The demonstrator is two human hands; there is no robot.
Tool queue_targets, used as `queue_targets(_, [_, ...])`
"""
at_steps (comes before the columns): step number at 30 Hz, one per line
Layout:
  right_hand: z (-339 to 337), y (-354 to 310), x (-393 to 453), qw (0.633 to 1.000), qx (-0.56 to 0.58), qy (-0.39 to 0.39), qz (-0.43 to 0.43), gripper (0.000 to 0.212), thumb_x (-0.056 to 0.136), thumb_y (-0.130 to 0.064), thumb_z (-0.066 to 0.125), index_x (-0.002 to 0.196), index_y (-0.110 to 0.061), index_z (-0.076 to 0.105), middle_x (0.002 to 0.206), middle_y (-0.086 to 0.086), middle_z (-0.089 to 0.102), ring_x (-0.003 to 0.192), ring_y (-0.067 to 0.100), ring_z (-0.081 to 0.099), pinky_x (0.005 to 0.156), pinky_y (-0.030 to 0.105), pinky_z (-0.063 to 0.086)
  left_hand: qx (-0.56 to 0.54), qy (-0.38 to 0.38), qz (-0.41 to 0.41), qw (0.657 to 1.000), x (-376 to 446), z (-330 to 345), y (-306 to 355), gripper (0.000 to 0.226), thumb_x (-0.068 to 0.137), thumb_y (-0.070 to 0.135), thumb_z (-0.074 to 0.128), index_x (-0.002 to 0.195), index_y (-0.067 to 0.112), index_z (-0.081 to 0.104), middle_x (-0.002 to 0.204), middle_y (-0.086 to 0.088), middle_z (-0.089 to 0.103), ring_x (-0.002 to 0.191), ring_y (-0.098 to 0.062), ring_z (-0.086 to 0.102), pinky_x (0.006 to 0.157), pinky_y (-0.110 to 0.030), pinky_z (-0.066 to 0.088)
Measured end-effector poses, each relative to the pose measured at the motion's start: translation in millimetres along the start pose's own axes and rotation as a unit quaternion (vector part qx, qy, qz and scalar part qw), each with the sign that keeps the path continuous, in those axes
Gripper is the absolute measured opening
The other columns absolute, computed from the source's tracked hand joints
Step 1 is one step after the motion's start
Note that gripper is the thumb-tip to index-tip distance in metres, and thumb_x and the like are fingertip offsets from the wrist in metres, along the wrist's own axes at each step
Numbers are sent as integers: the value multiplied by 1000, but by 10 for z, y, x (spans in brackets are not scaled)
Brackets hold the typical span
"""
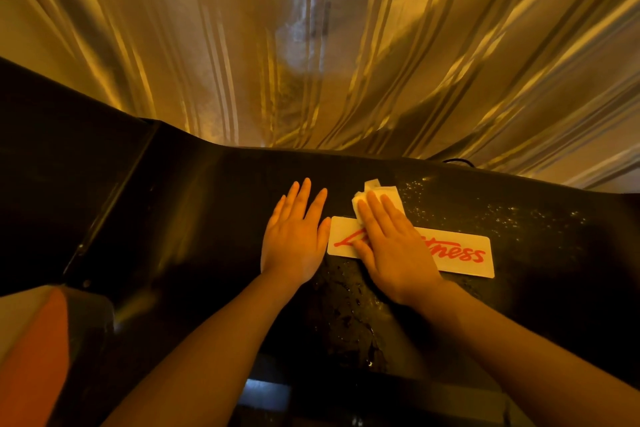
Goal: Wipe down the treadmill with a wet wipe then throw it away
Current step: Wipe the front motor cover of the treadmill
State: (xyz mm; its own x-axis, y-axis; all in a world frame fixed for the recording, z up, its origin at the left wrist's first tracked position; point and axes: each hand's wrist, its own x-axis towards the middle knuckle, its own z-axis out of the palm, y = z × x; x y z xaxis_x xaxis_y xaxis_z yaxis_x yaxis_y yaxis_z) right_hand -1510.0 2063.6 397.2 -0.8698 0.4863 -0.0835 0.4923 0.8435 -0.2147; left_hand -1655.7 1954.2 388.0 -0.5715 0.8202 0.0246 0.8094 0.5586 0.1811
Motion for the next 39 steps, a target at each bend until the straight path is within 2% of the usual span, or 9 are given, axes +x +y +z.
queue_targets(4, [-90, 48, 159, 1000, -19, 2, 17, 69, 99, -57, 13, 155, -21, -5, 162, 0, -12, 145, 15, -18, 113, 28, -11, 2, -1, -1, 1000, 6, -2, 7, 55, 104, 45, 19, 155, 29, 5, 164, 0, -5, 149, -16, -10, 120, -33, -3])
queue_targets(7, [-192, 104, 338, 999, -11, 0, 42, 66, 103, -49, 24, 156, -20, -3, 163, 3, -10, 149, 20, -12, 116, 30, -6, 8, -4, -1, 1000, 2, -8, 12, 55, 104, 45, 19, 155, 29, 4, 164, 0, -5, 150, -17, -10, 119, -33, -4])
queue_targets(11, [-217, 125, 444, 998, -12, -3, 59, 66, 103, -49, 24, 156, -19, -3, 163, 5, -9, 150, 21, -10, 120, 34, 0, 14, -6, -2, 1000, 9, -11, 16, 55, 104, 45, 19, 155, 29, 3, 164, 0, -5, 150, -17, -11, 119, -33, -4])
queue_targets(17, [-156, 46, 196, 998, -3, -8, 56, 68, 102, -52, 21, 155, -19, -7, 163, 4, -11, 149, 21, -14, 116, 31, -8, 9, -5, -1, 1000, -3, -5, 8, 55, 104, 45, 19, 155, 29, 4, 164, -1, -4, 150, -17, -10, 119, -33, -4])
queue_targets(23, [11, 33, -65, 999, -21, -4, 39, 82, 83, -63, -10, 155, -22, -10, 161, 1, -15, 144, 16, -22, 114, 29, -14, 7, -3, 1, 1000, 5, -7, 13, 56, 104, 46, 19, 155, 29, 5, 164, -1, -4, 150, -18, -10, 118, -33, -5])
queue_targets(25, [6, 44, -24, 999, -24, -1, 40, 81, 85, -63, -8, 154, -21, -10, 162, 1, -15, 145, 17, -21, 114, 30, -13, 11, -6, 0, 1000, 5, -4, 11, 56, 104, 46, 18, 155, 29, 4, 164, -1, -5, 150, -18, -10, 119, -33, -5])
queue_targets(31, [-147, 143, 265, 998, -25, -13, 60, 69, 102, -52, 22, 155, -19, -8, 163, 6, -13, 149, 22, -15, 118, 34, -8, 19, -10, 1, 1000, 9, -12, 15, 56, 104, 46, 19, 155, 28, 4, 164, -1, -5, 150, -18, -10, 119, -34, -4])
queue_targets(35, [-189, 198, 421, 997, -17, -14, 80, 70, 102, -54, 22, 156, -19, -4, 163, 6, -10, 150, 23, -11, 121, 37, -2, 26, -17, -2, 999, 8, -22, 20, 56, 104, 46, 18, 155, 28, 2, 164, -1, -7, 149, -18, -11, 119, -34, -4])
queue_targets(39, [-129, 161, 312, 997, -9, -7, 81, 72, 101, -56, 22, 156, -20, -6, 163, 5, -11, 149, 22, -12, 120, 36, -4, 31, -17, -3, 999, 12, -15, 21, 56, 104, 46, 17, 155, 28, 2, 164, -2, -7, 149, -19, -11, 119, -34, -4])
